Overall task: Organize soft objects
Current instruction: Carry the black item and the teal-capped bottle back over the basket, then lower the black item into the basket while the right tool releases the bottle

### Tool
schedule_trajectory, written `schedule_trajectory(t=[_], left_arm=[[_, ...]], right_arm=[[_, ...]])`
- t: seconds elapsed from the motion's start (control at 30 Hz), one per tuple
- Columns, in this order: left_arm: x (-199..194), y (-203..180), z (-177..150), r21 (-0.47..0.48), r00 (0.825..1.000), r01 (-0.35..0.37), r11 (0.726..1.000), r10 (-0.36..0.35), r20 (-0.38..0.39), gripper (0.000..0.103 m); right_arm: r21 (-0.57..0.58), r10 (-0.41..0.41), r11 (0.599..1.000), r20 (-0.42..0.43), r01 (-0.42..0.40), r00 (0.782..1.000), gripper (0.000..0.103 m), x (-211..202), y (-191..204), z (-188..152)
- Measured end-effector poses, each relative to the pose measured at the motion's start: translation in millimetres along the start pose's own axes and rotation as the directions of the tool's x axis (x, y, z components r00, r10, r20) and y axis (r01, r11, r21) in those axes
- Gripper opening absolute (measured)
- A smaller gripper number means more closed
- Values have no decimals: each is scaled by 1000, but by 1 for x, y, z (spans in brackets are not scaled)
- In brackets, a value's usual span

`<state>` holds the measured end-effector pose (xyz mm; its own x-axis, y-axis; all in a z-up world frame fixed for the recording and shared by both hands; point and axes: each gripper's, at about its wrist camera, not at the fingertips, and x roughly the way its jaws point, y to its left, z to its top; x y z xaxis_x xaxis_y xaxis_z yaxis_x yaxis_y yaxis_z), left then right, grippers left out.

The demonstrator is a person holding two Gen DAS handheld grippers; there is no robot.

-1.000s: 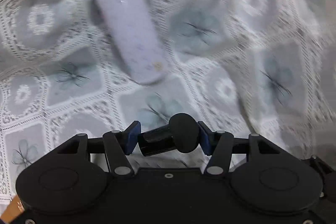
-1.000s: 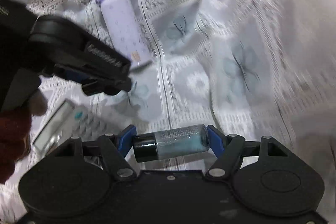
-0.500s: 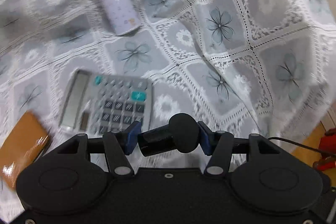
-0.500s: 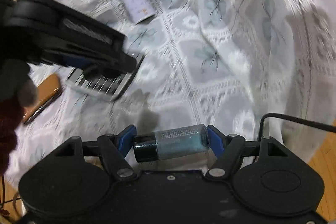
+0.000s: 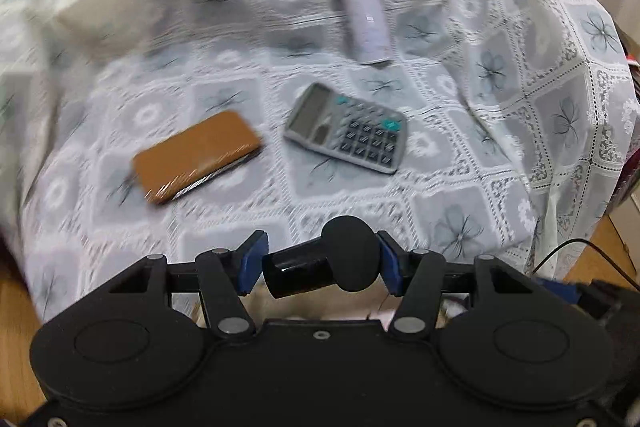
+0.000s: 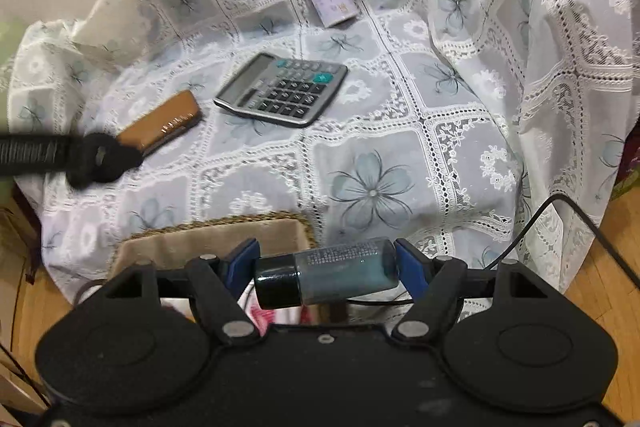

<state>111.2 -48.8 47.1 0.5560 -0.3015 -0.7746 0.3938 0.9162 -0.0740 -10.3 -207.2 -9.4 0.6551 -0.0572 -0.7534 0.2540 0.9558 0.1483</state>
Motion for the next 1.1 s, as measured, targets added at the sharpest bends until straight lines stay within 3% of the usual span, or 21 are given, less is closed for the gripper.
schedule_trajectory(t=[0.4, 0.67, 0.93, 1.0, 1.07, 1.1], left_arm=[[-28, 1, -80, -37, 996, -86, 996, 86, 0, 55], [-25, 7, -104, -74, 992, -127, 989, 125, -30, 55], [-13, 10, -112, -110, 992, -109, 988, 101, -80, 56], [-13, 8, -112, -101, 990, -119, 988, 110, -82, 59], [-13, 8, -113, -101, 990, -121, 987, 113, -82, 75], [-14, 8, -113, -103, 990, -125, 987, 118, -76, 75]], right_arm=[[21, 90, 995, 100, -92, 991, 72, -69, 25, -19], [31, 88, 995, 63, -90, 994, 72, -66, 31, -30], [45, 84, 995, 40, -86, 996, 72, -63, 31, -34], [45, 88, 995, 40, -89, 995, 72, -63, 31, -34], [44, 88, 995, 40, -90, 995, 72, -63, 31, -34], [45, 87, 995, 39, -89, 995, 72, -62, 30, -34]])
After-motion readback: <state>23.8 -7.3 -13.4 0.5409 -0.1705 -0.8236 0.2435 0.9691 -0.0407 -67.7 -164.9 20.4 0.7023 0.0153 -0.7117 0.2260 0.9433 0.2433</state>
